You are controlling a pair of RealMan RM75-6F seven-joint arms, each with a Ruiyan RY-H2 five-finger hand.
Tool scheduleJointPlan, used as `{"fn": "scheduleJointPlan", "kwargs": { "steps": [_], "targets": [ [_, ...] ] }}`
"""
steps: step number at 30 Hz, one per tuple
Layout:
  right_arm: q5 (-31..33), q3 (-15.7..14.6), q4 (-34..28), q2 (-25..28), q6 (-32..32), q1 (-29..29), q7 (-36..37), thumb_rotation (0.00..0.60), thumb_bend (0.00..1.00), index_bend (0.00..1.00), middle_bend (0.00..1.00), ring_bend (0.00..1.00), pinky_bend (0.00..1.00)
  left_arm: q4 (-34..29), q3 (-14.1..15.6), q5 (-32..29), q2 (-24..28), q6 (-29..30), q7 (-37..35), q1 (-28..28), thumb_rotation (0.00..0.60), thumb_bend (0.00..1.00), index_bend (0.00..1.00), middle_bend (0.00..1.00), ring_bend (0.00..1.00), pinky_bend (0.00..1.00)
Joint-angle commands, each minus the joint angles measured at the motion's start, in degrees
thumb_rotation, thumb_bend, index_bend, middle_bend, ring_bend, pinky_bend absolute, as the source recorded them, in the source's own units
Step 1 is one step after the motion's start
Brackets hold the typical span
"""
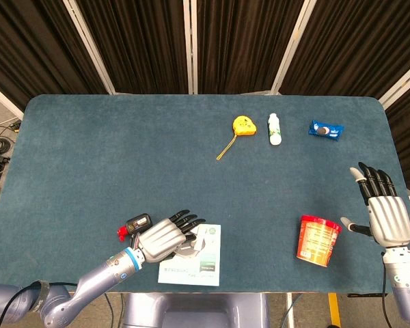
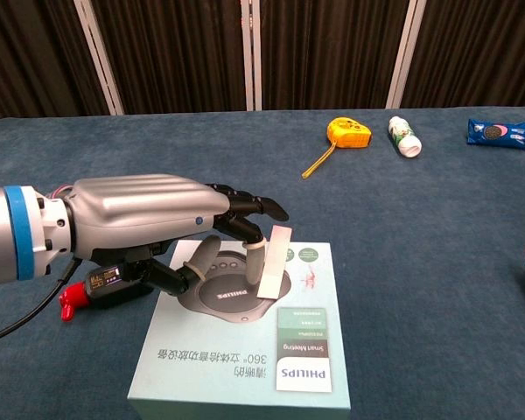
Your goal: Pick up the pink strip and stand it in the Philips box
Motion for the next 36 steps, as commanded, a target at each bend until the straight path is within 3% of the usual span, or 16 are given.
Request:
{"fn": "scheduleJointPlan", "kwargs": {
  "steps": [1, 36],
  "targets": [
    [-0.02, 0.06, -0.05, 0.01, 0.03, -0.06, 0.03, 0.600, 0.00, 0.06, 0.00, 0.00, 0.00, 0.45, 0.23, -0.17, -0.33, -0.31, 0.03, 0.06, 0.600, 1.00, 0.38, 0.00, 0.00, 0.00],
    [0.11, 0.93, -0.06, 0.56, -0.01, -0.73, 1.02, 0.600, 0.00, 0.06, 0.00, 0.00, 0.00, 1.33, -0.07, -0.68, -2.62, -1.15, 1.33, -0.28, 0.600, 1.00, 0.38, 0.00, 0.00, 0.00]
  ]
}}
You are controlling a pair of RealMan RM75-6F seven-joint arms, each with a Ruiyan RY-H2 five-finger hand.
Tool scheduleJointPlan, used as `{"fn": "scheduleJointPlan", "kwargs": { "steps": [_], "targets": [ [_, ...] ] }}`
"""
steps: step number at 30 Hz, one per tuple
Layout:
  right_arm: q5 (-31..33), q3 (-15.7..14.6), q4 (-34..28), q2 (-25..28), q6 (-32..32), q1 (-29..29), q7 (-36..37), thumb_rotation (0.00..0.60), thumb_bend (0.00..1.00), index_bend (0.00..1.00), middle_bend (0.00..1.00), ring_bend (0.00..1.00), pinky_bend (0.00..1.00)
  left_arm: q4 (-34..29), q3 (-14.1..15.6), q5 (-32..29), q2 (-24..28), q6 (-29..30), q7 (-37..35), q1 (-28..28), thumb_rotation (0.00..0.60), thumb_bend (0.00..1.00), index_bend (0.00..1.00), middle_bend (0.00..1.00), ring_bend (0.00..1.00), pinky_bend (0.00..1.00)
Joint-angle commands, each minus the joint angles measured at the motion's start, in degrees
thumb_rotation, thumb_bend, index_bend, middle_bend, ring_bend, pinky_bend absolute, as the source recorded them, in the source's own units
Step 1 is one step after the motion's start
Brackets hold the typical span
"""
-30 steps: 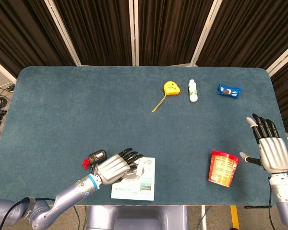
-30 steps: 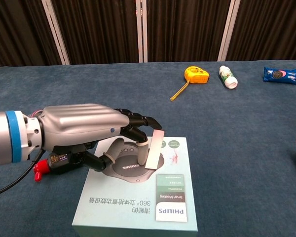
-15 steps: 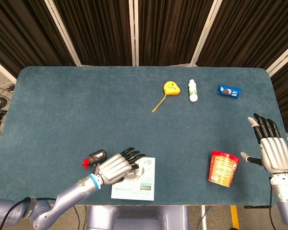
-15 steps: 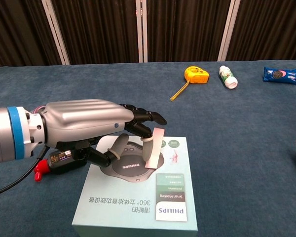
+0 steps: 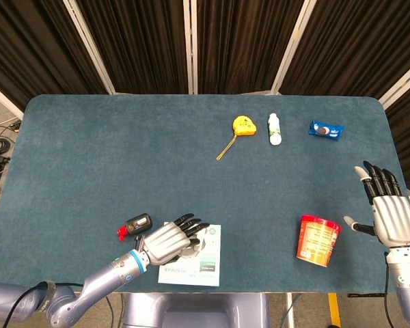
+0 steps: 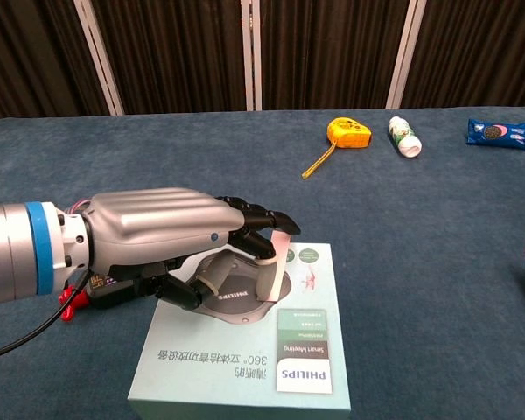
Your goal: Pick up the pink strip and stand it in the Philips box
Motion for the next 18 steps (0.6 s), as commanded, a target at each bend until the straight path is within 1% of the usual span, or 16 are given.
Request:
{"fn": "scheduleJointPlan", "kwargs": {
  "steps": [1, 7, 11, 12, 13, 14, 15, 16, 17, 18],
  "targets": [
    [0.04, 0.05, 0.02, 0.01, 0.02, -0.03, 0.01, 0.600, 0.00, 0.06, 0.00, 0.00, 0.00, -0.07, -0.12, -0.04, 0.00, 0.17, -0.02, 0.04, 0.600, 1.00, 0.38, 0.00, 0.00, 0.00],
    [0.12, 0.19, 0.04, 0.08, 0.04, -0.13, 0.24, 0.600, 0.00, 0.06, 0.00, 0.00, 0.00, -0.95, -1.63, 1.97, 0.60, 2.83, -2.07, 0.87, 0.600, 1.00, 0.38, 0.00, 0.00, 0.00],
    [0.13, 0.23, 0.05, 0.08, -0.04, -0.14, 0.29, 0.600, 0.00, 0.06, 0.00, 0.00, 0.00, -2.08, -3.13, 3.95, 2.57, 5.47, -3.76, 1.67, 0.600, 1.00, 0.38, 0.00, 0.00, 0.00],
    [0.14, 0.24, 0.03, 0.07, -0.09, -0.12, 0.31, 0.600, 0.00, 0.06, 0.00, 0.00, 0.00, -2.65, -3.72, 4.26, 3.38, 6.47, -4.53, 2.06, 0.600, 1.00, 0.37, 0.00, 0.00, 0.00],
    [0.02, 0.23, -0.03, 0.02, -0.21, -0.03, 0.36, 0.600, 0.00, 0.06, 0.00, 0.00, 0.00, -3.24, -5.47, 4.51, 5.78, 9.87, -5.91, 3.38, 0.600, 1.00, 0.35, 0.00, 0.00, 0.00],
    [-0.08, 0.20, -0.03, -0.02, -0.28, 0.01, 0.37, 0.600, 0.00, 0.06, 0.00, 0.00, 0.00, -3.78, -5.73, 5.09, 7.80, 11.39, -6.95, 4.35, 0.600, 1.00, 0.34, 0.00, 0.00, 0.00],
    [-0.13, 0.19, -0.02, -0.04, -0.32, 0.03, 0.36, 0.600, 0.00, 0.06, 0.00, 0.00, 0.00, -4.01, -5.71, 5.62, 9.19, 12.04, -7.88, 4.95, 0.600, 1.00, 0.30, 0.00, 0.00, 0.00],
    [-0.16, 0.18, -0.03, -0.07, -0.38, 0.06, 0.35, 0.600, 0.00, 0.06, 0.00, 0.00, 0.00, -3.87, -5.77, 5.86, 10.43, 12.86, -8.68, 5.62, 0.600, 0.96, 0.23, 0.00, 0.00, 0.00],
    [-0.18, 0.17, -0.04, -0.09, -0.42, 0.08, 0.34, 0.600, 0.00, 0.06, 0.00, 0.00, 0.00, -3.68, -5.77, 5.95, 11.22, 13.43, -9.16, 6.11, 0.600, 0.89, 0.18, 0.00, 0.00, 0.00],
    [-0.23, 0.15, -0.06, -0.10, -0.47, 0.11, 0.34, 0.600, 0.00, 0.06, 0.00, 0.00, 0.00, -3.33, -5.73, 5.93, 12.37, 14.24, -9.85, 6.88, 0.600, 0.73, 0.09, 0.00, 0.00, 0.00]
  ]
}}
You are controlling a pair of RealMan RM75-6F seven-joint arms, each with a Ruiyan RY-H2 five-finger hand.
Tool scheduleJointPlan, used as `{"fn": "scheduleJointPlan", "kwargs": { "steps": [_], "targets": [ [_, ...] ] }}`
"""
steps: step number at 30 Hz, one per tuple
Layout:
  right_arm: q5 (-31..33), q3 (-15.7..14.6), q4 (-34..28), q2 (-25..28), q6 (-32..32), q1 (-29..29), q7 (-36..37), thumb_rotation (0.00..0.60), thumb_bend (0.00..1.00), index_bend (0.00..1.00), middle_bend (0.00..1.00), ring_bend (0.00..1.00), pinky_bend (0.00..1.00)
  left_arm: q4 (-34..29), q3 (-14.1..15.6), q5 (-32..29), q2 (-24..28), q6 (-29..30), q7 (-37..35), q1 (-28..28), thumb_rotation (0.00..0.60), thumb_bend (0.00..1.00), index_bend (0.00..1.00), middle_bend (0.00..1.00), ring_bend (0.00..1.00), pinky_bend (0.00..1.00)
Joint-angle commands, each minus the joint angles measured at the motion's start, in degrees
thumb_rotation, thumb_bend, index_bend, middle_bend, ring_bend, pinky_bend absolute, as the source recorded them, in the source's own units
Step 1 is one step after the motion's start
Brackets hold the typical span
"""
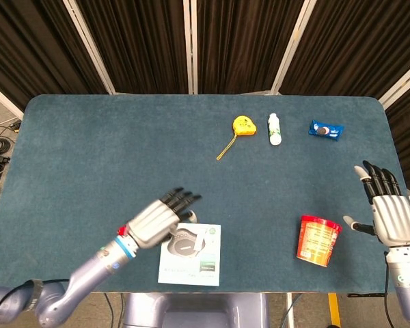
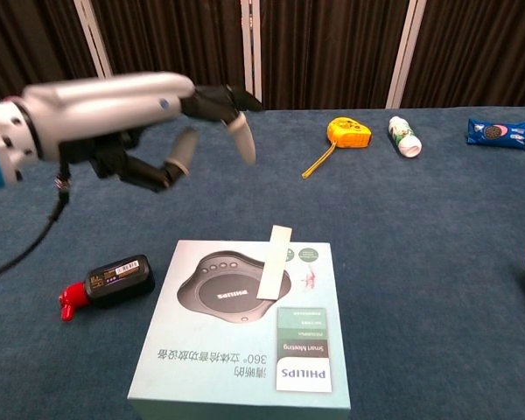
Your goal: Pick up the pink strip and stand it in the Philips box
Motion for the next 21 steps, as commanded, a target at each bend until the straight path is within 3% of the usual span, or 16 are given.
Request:
{"fn": "scheduleJointPlan", "kwargs": {
  "steps": [1, 3, 4, 5, 13, 21],
  "targets": [
    [-0.08, -0.03, -0.04, -0.04, -0.08, 0.04, -0.02, 0.600, 0.00, 0.06, 0.00, 0.00, 0.00, 0.17, -0.93, 0.92, 5.96, 4.38, -3.81, 3.78, 0.600, 0.51, 0.03, 0.00, 0.00, 0.00],
    [-0.18, -0.07, -0.12, -0.06, -0.08, 0.03, -0.11, 0.600, 0.00, 0.06, 0.00, 0.00, 0.00, 1.08, -0.44, 0.65, 8.04, 5.94, -5.66, 5.68, 0.600, 0.18, 0.00, 0.00, 0.00, 0.00],
    [-0.25, -0.10, -0.19, -0.05, -0.03, 0.01, -0.16, 0.600, 0.00, 0.06, 0.00, 0.00, 0.00, 1.70, -0.03, 0.82, 8.94, 6.89, -6.85, 6.81, 0.600, 0.06, 0.00, 0.00, 0.00, 0.00],
    [-0.35, -0.11, -0.29, -0.04, 0.05, -0.02, -0.24, 0.600, 0.00, 0.06, 0.00, 0.00, 0.00, 3.37, 1.13, 0.58, 10.41, 9.06, -8.24, 9.33, 0.600, 0.02, 0.00, 0.00, 0.00, 0.00],
    [-0.54, -0.21, -0.75, -0.04, 0.33, -0.15, -2.01, 0.600, 0.00, 0.05, 0.00, 0.00, 0.00, 9.35, 6.43, 3.97, 12.25, 19.67, -12.94, 20.39, 0.600, 0.00, 0.00, 0.00, 0.00, 0.00],
    [-0.57, -0.82, -2.27, 0.68, 0.71, -0.78, -6.34, 0.600, 0.00, 0.00, 0.00, 0.00, 0.00, 12.59, 8.06, 7.24, 12.54, 28.71, -16.75, 28.49, 0.600, 0.00, 0.00, 0.00, 0.00, 0.00]
  ]
}}
